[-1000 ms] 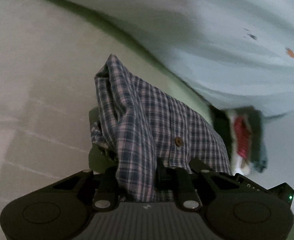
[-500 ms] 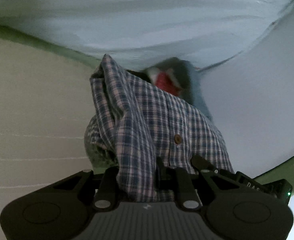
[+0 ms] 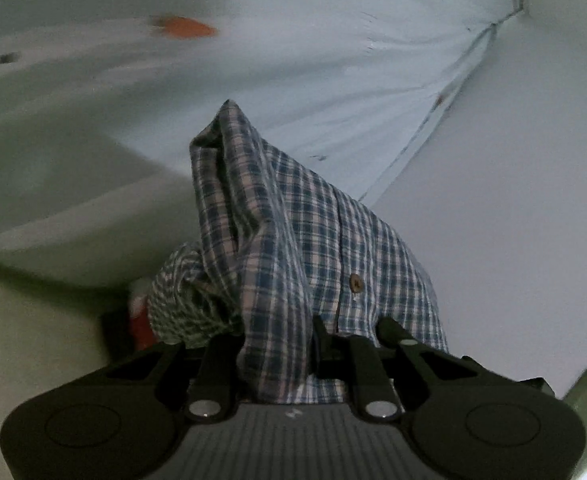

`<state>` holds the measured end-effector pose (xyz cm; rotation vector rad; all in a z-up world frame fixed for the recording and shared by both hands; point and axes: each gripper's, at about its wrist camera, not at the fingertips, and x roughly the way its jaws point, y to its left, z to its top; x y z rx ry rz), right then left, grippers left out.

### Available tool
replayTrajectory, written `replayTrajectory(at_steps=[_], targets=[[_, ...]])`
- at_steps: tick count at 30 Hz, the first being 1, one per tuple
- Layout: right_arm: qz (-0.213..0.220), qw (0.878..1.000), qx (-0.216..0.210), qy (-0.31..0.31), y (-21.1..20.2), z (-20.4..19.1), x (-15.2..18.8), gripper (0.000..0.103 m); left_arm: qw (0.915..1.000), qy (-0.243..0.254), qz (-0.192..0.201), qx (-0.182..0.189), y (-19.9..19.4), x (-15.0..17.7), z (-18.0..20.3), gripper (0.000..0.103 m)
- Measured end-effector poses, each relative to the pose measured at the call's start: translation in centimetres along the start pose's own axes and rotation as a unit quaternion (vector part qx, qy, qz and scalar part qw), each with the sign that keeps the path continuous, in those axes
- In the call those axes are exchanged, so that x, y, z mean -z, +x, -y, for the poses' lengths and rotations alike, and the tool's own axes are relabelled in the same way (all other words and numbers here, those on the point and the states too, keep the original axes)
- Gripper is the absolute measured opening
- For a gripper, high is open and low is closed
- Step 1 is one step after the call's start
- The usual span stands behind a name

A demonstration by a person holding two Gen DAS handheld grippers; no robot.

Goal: Fold clothes
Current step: 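Carry the folded shirt with both grippers onto the clothes stack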

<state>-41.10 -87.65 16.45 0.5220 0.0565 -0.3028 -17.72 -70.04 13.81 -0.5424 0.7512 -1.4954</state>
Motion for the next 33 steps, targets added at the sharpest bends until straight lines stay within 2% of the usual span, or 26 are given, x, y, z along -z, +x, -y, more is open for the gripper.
replayTrajectory(at_steps=[2,3,4,5,6,7,9,10,11,12,13,14,16,18,21,23,24,28,30,33], targets=[[0.006,1.0,0.019,-0.019,0.4,2.6,-3.0,0.024,1.0,0.0,0.0,-0.004,3.6,-0.3,0.9,0.023],[0.006,0.999,0.036,-0.031,0.8,4.1,-4.2,0.028,1.0,-0.002,-0.001,-0.008,5.3,-0.4,1.2,0.032],[0.007,0.997,0.066,-0.049,1.6,5.6,-5.1,0.044,0.9996,-0.003,-0.004,-0.028,7.2,-0.4,1.0,0.046],[0.004,0.991,0.115,-0.07,2.5,7.1,-5.3,0.072,0.9981,-0.004,-0.01,-0.061,9.2,-0.2,0.5,0.054],[0.0,0.981,0.173,-0.092,3.7,8.6,-5.3,0.08,0.9955,-0.004,-0.016,-0.094,11.1,0.0,-0.1,0.066],[-0.005,0.966,0.231,-0.114,4.8,10.1,-5.2,0.082,0.9913,0.001,-0.028,-0.129,13.0,0.4,-0.8,0.067],[-0.013,0.939,0.311,-0.148,6.1,11.6,-4.0,0.082,0.9779,0.023,-0.068,-0.196,16.2,1.6,-2.5,0.067],[-0.017,0.923,0.347,-0.164,6.7,12.2,-3.2,0.082,0.9736,0.026,-0.08,-0.213,17.0,2.2,-3.3,0.067],[-0.01,0.915,0.365,-0.17,6.8,12.4,-2.4,0.082,0.9727,0.022,-0.083,-0.216,17.1,2.7,-4.0,0.067],[0.005,0.914,0.369,-0.169,6.5,12.3,-1.5,0.083,0.9717,0.018,-0.087,-0.219,17.2,3.2,-4.7,0.07],[0.019,0.917,0.361,-0.168,6.2,12.3,-0.4,0.085,0.9713,0.015,-0.086,-0.221,17.3,3.5,-5.3,0.072],[0.026,0.923,0.346,-0.168,6.2,12.3,0.7,0.088,0.9713,0.011,-0.081,-0.223,17.2,3.6,-5.7,0.079],[0.006,0.927,0.343,-0.155,7.3,13.5,2.4,0.09,0.969,0.022,-0.083,-0.232,17.5,3.7,-6.2,0.084],[-0.04,0.931,0.346,-0.105,9.5,16.0,3.7,0.09,0.9681,0.039,-0.09,-0.231,18.1,3.6,-6.8,0.087],[-0.039,0.934,0.351,-0.049,10.6,17.3,4.7,0.091,0.9686,0.055,-0.102,-0.22,18.1,2.8,-7.2,0.088],[-0.027,0.931,0.358,-0.059,10.5,15.9,4.7,0.101,0.9688,0.077,-0.099,-0.214,17.4,2.4,-6.5,0.088],[-0.023,0.929,0.363,-0.068,10.2,15.2,4.7,0.102,0.9687,0.091,-0.096,-0.21,17.0,2.3,-6.1,0.088],[0.004,0.922,0.374,-0.097,7.8,11.6,5.3,0.102,0.9647,0.167,-0.075,-0.189,13.4,2.9,-3.0,0.095],[0.016,0.923,0.373,-0.093,6.3,9.3,5.8,0.102,0.9602,0.207,-0.064,-0.176,11.2,3.7,-1.2,0.102],[0.019,0.928,0.362,-0.083,4.2,5.9,7.3,0.102,0.9562,0.238,-0.036,-0.167,7.5,5.0,0.8,0.103]])
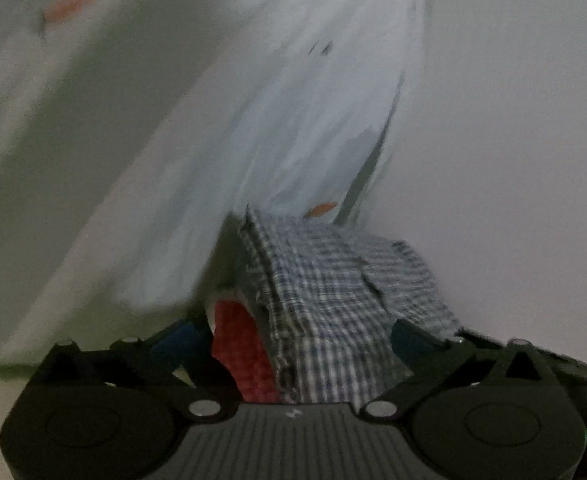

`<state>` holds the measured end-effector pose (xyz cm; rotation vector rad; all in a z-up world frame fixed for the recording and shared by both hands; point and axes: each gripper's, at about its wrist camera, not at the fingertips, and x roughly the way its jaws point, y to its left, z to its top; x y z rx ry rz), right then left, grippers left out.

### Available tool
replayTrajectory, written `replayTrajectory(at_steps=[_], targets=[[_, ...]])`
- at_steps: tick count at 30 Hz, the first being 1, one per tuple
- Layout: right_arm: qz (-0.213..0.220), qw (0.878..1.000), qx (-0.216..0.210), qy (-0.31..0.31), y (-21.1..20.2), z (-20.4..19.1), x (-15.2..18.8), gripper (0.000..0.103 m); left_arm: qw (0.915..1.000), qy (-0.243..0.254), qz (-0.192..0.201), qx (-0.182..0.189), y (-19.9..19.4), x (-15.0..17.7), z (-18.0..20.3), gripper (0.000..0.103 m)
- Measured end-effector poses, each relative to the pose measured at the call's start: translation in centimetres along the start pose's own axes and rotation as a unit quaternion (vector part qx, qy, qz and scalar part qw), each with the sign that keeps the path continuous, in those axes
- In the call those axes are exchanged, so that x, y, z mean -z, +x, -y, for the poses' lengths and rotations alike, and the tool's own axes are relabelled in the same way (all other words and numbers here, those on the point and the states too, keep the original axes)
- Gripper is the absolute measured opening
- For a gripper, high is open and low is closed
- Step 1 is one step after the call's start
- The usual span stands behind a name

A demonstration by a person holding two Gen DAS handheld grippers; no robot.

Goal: Fold clothes
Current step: 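Open both grippers and withdraw them from the stack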

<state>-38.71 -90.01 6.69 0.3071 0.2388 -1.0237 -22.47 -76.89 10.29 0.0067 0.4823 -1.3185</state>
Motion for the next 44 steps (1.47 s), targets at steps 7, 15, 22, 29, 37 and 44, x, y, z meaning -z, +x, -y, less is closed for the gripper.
replayTrajectory(at_steps=[7,15,22,29,37,44], targets=[[-0.035,0.999,0.011,-0.019,-9.4,-0.4,4.0,0.102,0.9997,-0.005,-0.002,0.023,-7.5,2.9,1.1,0.103],[-0.047,0.998,0.036,0.009,-17.7,-2.6,8.7,0.102,0.9969,0.065,-0.042,-0.019,-13.4,6.8,0.6,0.103],[-0.059,0.996,0.073,0.01,-26.0,-5.0,13.6,0.102,0.9938,0.074,-0.083,0.007,-19.0,10.8,-0.9,0.103],[-0.062,0.994,0.091,0.013,-30.8,-7.4,16.2,0.102,0.9913,0.08,-0.105,0.007,-24.3,14.5,-1.8,0.103],[-0.06,0.994,0.088,0.01,-33.5,-8.7,17.7,0.102,0.9929,0.071,-0.094,0.021,-27.5,15.0,-2.9,0.103],[-0.056,0.995,0.081,0.003,-34.5,-9.4,17.9,0.102,0.9937,0.069,-0.085,0.022,-28.7,15.3,-3.1,0.103]])
